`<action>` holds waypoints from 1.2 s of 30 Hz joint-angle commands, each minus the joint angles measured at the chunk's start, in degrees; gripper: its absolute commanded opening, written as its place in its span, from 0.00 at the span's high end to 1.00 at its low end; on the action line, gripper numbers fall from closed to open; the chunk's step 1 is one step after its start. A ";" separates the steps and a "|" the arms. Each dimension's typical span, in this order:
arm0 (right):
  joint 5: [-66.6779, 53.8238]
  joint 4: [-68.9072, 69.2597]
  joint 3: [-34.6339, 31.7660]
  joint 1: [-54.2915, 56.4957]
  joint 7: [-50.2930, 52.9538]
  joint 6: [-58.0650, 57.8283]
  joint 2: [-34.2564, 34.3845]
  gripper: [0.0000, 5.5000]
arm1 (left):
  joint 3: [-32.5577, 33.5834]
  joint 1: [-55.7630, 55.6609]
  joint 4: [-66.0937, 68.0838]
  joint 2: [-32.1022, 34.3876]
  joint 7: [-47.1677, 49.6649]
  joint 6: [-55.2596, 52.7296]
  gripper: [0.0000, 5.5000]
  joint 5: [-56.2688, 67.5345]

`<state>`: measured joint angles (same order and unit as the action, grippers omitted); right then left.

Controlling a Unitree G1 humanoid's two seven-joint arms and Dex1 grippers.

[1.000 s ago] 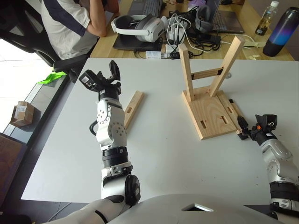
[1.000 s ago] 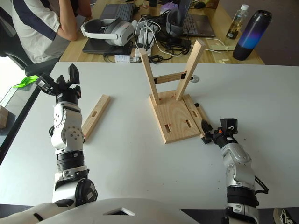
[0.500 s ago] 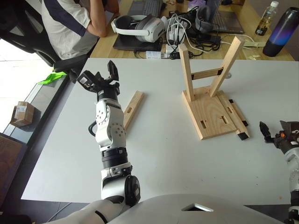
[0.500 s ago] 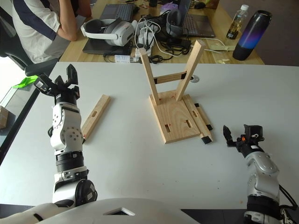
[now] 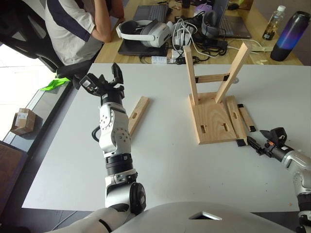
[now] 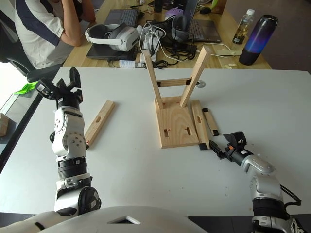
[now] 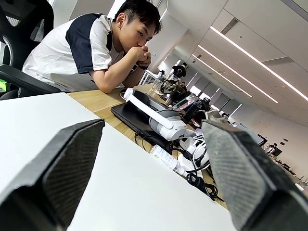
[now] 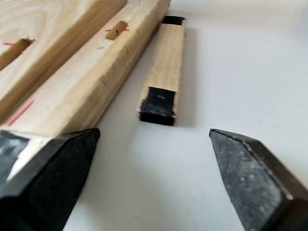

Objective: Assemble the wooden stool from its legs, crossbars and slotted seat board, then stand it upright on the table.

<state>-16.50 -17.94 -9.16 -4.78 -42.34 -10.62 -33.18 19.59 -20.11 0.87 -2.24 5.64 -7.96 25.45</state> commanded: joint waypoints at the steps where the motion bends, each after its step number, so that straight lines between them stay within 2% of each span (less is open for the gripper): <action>1: 4.30 -13.09 4.00 2.95 2.62 -2.70 3.43 0.23 | -0.29 -0.57 0.47 0.39 0.24 -0.75 0.32 -0.10; 4: 7.24 -29.38 3.99 9.21 9.54 2.35 5.67 0.23 | -0.36 -0.48 0.36 0.47 0.14 -0.95 0.32 -0.04; 7: 8.09 -37.30 4.87 10.92 12.10 2.07 6.41 0.23 | -0.44 -0.40 0.32 0.52 0.04 -1.12 0.32 -0.06; 13: 11.45 -42.23 10.09 10.03 11.24 -0.98 3.80 0.39 | -0.46 -0.24 0.37 0.54 0.05 -1.19 0.32 -0.17; 19: 11.40 -40.68 12.70 10.75 11.57 -3.93 2.16 0.52 | -0.22 -0.14 0.81 0.35 0.33 -0.43 0.32 -0.44; 23: 9.95 -34.26 12.94 7.46 11.82 -5.58 0.62 0.61 | -0.05 -0.70 1.58 0.14 0.80 0.25 0.32 -0.80; 28: 9.14 -32.16 11.45 8.06 14.90 -0.35 0.26 0.75 | -0.06 -1.94 2.70 0.29 1.70 0.34 0.32 -1.36; 33: 7.12 -28.09 9.56 8.49 17.74 1.47 0.85 0.76 | 0.79 -2.61 2.24 0.51 1.62 0.12 0.32 0.01; 36: 5.03 -20.49 7.02 8.42 21.07 3.35 1.96 0.76 | 1.06 -4.55 2.12 1.34 1.57 -0.99 0.32 0.56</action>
<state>-14.04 -38.70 -2.75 10.06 -23.27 -1.83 -34.07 20.35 -22.46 2.99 -2.09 6.76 -7.74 25.40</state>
